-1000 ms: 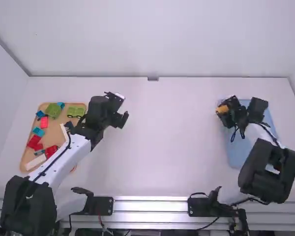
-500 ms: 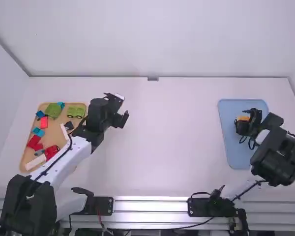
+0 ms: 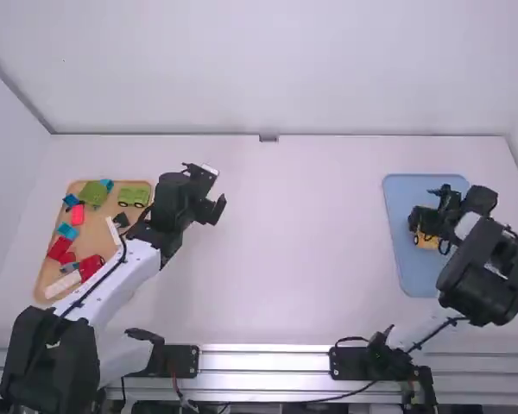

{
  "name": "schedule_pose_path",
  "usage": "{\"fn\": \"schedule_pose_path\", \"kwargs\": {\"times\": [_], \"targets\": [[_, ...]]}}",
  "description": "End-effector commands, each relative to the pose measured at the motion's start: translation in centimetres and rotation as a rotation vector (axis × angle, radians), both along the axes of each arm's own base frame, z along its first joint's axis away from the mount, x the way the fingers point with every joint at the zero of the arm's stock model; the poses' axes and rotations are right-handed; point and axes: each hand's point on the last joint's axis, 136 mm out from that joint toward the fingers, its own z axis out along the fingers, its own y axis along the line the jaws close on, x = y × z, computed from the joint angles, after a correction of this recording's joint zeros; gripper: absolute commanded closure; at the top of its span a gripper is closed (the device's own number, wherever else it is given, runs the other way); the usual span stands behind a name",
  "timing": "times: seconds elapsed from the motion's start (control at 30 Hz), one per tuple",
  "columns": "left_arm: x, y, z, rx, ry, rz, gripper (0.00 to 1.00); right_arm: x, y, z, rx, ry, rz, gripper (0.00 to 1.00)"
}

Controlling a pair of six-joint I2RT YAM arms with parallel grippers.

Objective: Assemble lego blocks to make yellow taxi

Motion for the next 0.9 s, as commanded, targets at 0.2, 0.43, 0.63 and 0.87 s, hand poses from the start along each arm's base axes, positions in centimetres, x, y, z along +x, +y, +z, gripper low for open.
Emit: {"fn": "schedule_pose_path", "kwargs": {"times": [0.2, 0.43, 0.63, 0.87], "targets": [[0.6, -0.2, 2.0, -0.099, -0.068, 0.049, 0.01, 1.8, 0.8, 8.1, -0.152, -0.006, -0.035, 0.02], [0.8, 3.4, 4.4, -0.244, -0.110, 0.354, 0.01, 2.0, 4.1, 14.4, -0.162, -0.076, -0.066, 0.02], [-1.3, 4.0, 5.6, -0.257, 0.051, 0.432, 0.01, 1.8, 9.2, 18.2, -0.101, -0.146, -0.053, 0.02], [-3.9, 4.6, 8.4, -0.202, 0.184, 0.458, 0.01, 1.2, 16.1, 20.3, -0.089, -0.180, 0.115, 0.02]]}}
